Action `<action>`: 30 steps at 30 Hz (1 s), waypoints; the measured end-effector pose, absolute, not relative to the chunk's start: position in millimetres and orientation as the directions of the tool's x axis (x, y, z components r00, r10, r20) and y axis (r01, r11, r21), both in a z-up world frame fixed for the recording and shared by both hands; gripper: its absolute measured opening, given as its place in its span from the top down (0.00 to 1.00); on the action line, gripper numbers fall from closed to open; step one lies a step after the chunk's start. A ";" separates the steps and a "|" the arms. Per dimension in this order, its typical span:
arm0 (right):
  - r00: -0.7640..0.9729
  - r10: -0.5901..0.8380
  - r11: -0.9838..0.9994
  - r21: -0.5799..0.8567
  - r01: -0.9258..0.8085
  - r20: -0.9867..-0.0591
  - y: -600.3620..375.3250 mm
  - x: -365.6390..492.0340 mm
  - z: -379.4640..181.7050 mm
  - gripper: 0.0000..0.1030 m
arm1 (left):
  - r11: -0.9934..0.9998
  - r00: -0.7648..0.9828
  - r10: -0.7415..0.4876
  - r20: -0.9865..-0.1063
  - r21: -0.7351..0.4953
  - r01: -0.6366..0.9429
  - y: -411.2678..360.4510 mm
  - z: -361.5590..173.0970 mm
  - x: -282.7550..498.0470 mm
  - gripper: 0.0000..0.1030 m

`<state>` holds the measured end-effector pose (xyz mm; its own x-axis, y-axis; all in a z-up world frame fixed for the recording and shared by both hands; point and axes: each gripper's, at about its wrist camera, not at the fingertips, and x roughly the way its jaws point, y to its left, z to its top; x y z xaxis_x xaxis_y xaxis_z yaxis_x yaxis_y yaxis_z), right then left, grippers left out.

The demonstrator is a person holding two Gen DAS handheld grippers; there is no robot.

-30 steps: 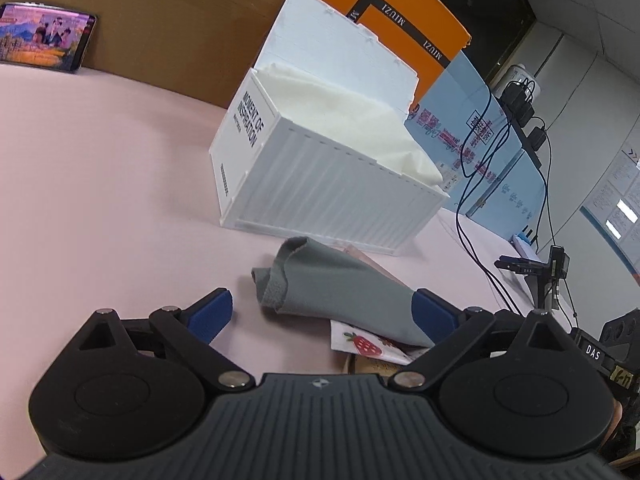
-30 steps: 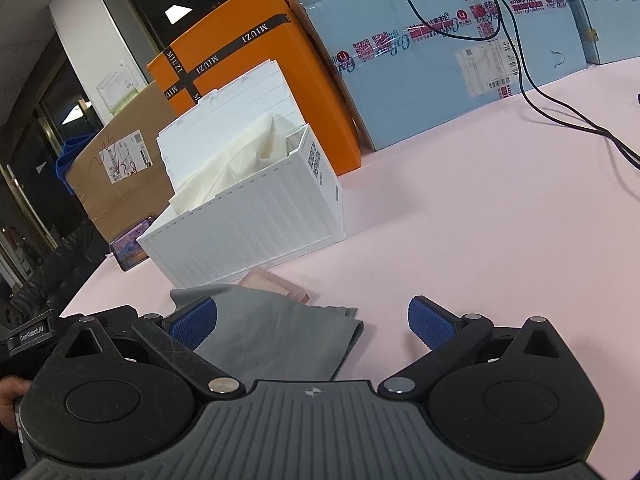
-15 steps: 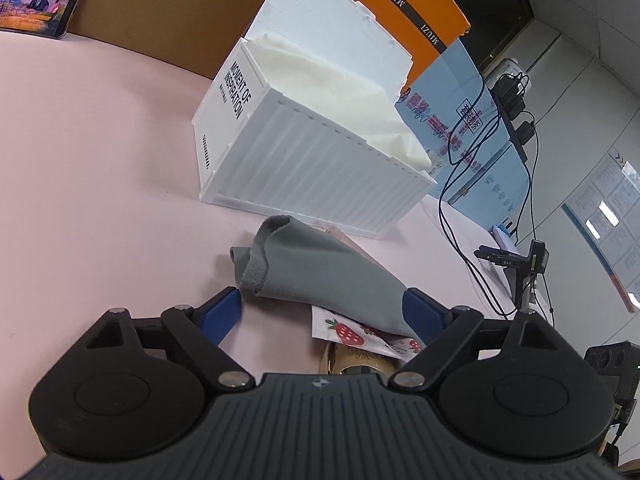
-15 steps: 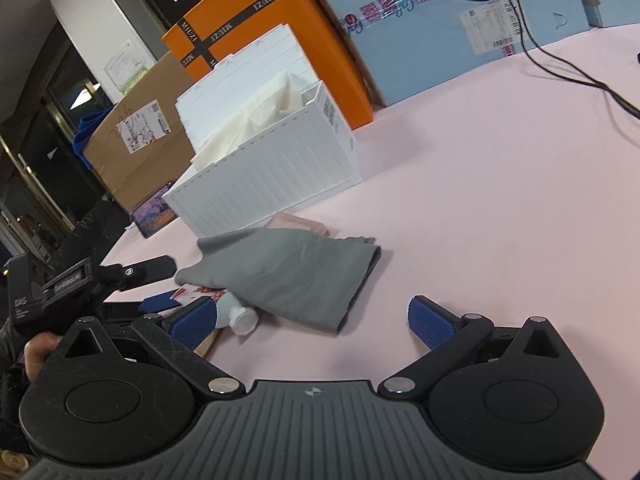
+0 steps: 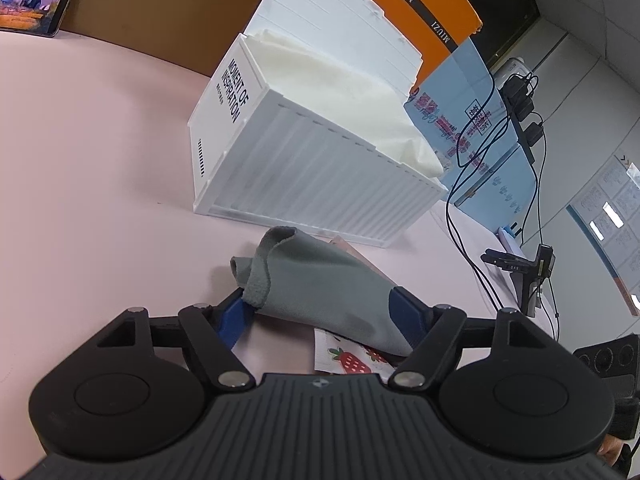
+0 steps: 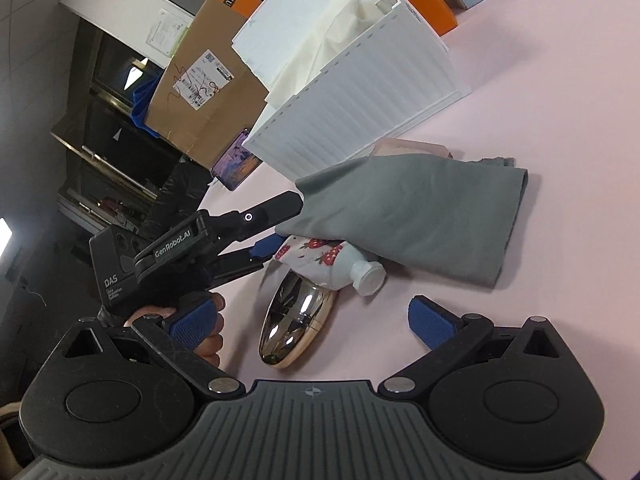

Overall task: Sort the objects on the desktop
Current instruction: 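Close the left gripper on the grey cloth and lift it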

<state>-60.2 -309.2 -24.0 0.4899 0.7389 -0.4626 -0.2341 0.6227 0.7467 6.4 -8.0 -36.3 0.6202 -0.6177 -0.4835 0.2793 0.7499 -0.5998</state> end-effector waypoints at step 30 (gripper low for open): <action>0.781 0.420 0.720 0.693 0.023 -0.462 -356.0 15.8 -30.3 0.20 | 0.814 0.659 -0.556 -0.507 -0.493 0.308 -19.5 -40.4 7.3 0.58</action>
